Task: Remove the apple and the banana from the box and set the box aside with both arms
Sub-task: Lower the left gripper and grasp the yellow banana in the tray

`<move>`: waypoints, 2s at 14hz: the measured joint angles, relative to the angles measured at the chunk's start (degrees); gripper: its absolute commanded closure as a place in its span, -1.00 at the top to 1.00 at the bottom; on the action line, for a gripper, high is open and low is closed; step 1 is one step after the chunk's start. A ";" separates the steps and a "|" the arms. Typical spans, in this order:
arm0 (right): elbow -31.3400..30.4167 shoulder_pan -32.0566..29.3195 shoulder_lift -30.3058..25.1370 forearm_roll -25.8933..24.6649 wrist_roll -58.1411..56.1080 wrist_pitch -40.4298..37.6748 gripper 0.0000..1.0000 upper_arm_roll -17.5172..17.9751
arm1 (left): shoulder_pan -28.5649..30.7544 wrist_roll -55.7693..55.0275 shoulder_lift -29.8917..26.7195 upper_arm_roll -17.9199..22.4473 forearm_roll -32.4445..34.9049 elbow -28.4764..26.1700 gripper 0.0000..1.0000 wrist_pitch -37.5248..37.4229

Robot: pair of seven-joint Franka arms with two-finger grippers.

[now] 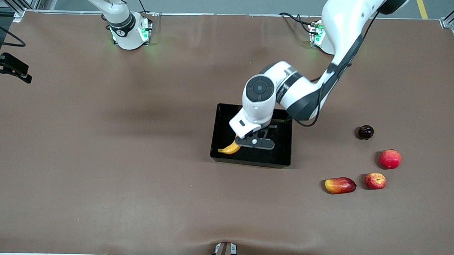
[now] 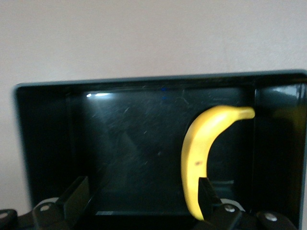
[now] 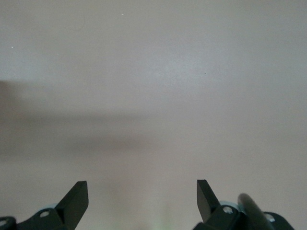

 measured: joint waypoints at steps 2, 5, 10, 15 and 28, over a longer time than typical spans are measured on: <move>0.00 0.00 0.00 0.00 0.00 0.02 1.00 0.00 | -0.06 -0.04 2.65 0.01 0.00 0.35 1.00 3.95; 0.00 0.00 0.07 0.00 0.00 0.02 1.00 0.00 | -1.36 -2.49 5.61 -0.01 0.00 0.53 1.00 9.49; 0.00 0.00 0.19 0.00 0.00 0.05 1.00 -0.01 | -3.60 -4.31 9.67 1.21 0.02 0.72 1.00 17.62; 0.00 0.00 0.22 0.00 0.00 0.05 1.00 -0.01 | -8.29 -4.56 11.60 6.71 0.02 0.87 1.00 20.09; 0.00 0.00 1.06 0.00 0.00 0.09 1.00 -0.01 | -9.53 -7.70 12.97 6.85 0.03 0.98 0.41 20.09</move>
